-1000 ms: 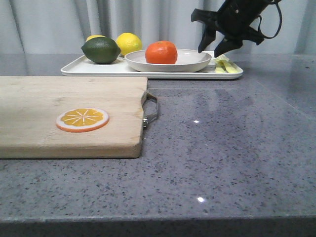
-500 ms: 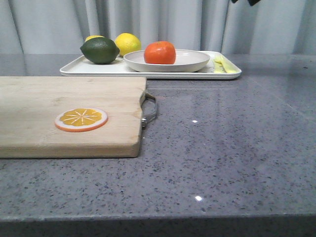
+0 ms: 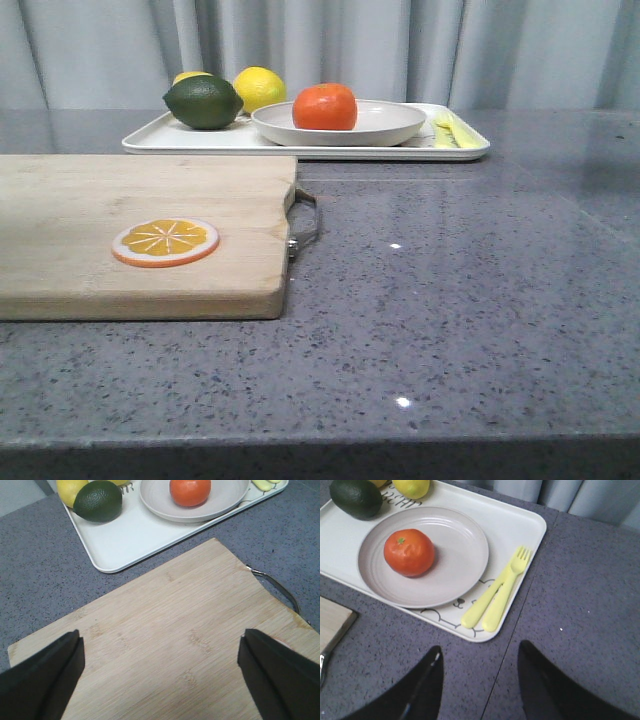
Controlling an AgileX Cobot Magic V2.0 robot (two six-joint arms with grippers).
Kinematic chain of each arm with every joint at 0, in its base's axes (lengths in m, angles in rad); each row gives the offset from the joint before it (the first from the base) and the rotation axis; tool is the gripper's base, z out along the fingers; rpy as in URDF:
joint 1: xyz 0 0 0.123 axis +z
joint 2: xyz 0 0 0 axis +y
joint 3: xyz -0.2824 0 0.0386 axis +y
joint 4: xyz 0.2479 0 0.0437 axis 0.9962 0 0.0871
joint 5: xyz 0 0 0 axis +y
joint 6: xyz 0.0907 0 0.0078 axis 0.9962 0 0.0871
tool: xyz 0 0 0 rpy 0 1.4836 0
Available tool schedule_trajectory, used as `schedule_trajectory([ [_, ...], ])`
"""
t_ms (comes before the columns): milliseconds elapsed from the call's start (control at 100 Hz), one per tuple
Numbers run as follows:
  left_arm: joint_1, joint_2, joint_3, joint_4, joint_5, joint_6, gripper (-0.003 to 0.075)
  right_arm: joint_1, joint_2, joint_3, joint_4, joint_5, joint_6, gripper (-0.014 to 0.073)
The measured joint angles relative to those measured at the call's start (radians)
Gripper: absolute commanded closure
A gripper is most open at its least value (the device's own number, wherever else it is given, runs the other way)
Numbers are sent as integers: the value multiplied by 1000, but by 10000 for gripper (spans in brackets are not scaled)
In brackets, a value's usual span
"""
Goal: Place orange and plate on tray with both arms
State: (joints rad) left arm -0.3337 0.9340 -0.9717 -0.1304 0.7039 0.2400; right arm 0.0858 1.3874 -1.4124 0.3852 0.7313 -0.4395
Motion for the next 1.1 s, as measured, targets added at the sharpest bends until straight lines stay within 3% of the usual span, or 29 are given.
schedule_trajectory([
  [360, 73, 0, 0, 2, -34, -10, 121, 0, -504, 595, 0, -205, -28, 229],
  [730, 99, -26, 57, 2, -70, -59, 131, 0, -835, 833, -8, -291, -30, 229],
  [910, 99, -84, 130, 2, -134, -86, 277, 0, -846, 855, -10, -323, -30, 264],
  [1100, 99, -144, 182, 2, -162, -91, 556, 0, -846, 855, -10, -342, -32, 490],
])
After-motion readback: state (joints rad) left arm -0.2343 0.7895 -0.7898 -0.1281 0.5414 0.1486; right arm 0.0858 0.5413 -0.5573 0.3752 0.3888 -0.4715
